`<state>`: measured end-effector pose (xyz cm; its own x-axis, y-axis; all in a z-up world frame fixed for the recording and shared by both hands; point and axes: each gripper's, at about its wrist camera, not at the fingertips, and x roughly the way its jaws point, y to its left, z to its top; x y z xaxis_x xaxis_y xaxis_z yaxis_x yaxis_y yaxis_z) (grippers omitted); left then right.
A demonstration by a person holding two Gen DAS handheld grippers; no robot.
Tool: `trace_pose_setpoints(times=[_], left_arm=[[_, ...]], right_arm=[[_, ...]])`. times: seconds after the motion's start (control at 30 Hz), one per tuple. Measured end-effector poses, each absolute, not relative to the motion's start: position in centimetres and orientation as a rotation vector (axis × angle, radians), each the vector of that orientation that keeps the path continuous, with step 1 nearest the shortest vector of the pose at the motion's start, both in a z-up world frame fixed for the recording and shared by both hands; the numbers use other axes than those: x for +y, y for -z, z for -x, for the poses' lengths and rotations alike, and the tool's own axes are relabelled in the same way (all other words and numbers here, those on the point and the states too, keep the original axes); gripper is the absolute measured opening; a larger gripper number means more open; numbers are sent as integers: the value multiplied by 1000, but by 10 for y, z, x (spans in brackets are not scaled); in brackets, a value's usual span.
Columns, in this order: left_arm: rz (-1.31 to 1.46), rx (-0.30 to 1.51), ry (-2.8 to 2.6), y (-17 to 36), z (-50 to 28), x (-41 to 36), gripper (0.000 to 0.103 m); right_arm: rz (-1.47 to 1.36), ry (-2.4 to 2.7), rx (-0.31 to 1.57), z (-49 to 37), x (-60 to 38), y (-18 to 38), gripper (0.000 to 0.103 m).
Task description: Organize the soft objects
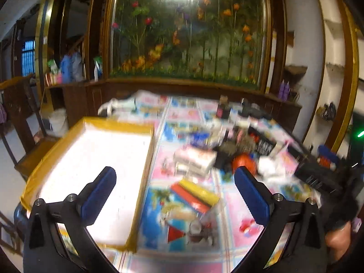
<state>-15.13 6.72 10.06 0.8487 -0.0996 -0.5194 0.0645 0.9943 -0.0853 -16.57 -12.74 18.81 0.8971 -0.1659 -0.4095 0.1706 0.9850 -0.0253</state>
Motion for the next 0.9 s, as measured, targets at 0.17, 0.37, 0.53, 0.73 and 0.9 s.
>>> trace_pose_setpoints(times=[0.17, 0.37, 0.53, 0.73, 0.9], left_arm=[[136, 553, 148, -111, 170, 74, 100], [71, 530, 203, -106, 201, 57, 100], [87, 565, 167, -80, 199, 58, 100], [125, 588, 69, -57, 201, 98, 100], [211, 569, 75, -60, 201, 132, 100]], right_arm=[[-26, 116, 515, 175, -121, -199, 99], [84, 177, 288, 248, -89, -235, 102], [240, 192, 275, 291, -51, -215, 102], [241, 249, 295, 303, -45, -189, 102], [156, 260, 322, 310, -54, -184, 102]])
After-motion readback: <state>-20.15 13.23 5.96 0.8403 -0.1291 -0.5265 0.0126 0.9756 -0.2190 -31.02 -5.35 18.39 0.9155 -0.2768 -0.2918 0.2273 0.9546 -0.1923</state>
